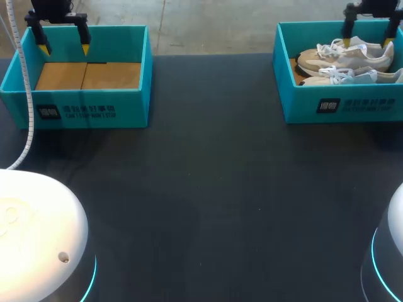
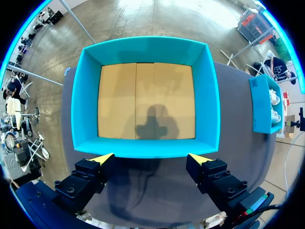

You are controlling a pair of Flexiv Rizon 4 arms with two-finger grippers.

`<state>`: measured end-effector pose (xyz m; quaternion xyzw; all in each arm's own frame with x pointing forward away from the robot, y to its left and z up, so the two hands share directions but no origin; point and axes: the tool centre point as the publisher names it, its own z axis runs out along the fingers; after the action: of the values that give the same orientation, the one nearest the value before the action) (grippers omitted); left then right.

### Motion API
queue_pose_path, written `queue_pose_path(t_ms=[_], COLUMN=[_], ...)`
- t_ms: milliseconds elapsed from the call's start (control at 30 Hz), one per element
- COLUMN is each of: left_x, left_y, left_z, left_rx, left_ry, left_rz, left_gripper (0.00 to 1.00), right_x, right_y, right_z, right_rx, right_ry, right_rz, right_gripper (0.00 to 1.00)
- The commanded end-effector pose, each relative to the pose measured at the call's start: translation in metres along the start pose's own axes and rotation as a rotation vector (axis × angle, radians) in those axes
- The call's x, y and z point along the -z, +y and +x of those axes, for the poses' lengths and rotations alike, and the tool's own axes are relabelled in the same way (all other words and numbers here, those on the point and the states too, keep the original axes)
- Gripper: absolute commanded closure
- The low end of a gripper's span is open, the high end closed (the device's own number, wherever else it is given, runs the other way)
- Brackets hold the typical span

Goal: Take the shoe out of the shoebox, open the shoe tongue, remove and reinsert the insole, then place the shoe into the shoebox

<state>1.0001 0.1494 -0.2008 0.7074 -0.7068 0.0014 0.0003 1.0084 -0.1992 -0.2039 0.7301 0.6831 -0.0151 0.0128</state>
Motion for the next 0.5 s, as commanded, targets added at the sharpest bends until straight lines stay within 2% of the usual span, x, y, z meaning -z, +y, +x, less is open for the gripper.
queue_pose_path(t_ms=[33,200,500], left_x=[0.000,0.000,0.000], left_y=[0.000,0.000,0.000], left_z=[0.000,0.000,0.000], left_rx=[0.000,0.000,0.000], left_ry=[-0.001,-0.001,-0.001], left_rz=[-0.001,-0.001,-0.001], left_gripper=[0.00,0.00,0.00], right_x=[-0.003,-0.013,-0.026], right_y=[0.000,0.000,0.005], right_z=[-0.016,-0.037,-0.062], right_rx=[-0.029,-0.071,-0.099], right_ry=[-0.009,-0.038,-0.092], right_rz=[-0.006,-0.035,-0.042], right_gripper=[0.00,0.00,0.00])
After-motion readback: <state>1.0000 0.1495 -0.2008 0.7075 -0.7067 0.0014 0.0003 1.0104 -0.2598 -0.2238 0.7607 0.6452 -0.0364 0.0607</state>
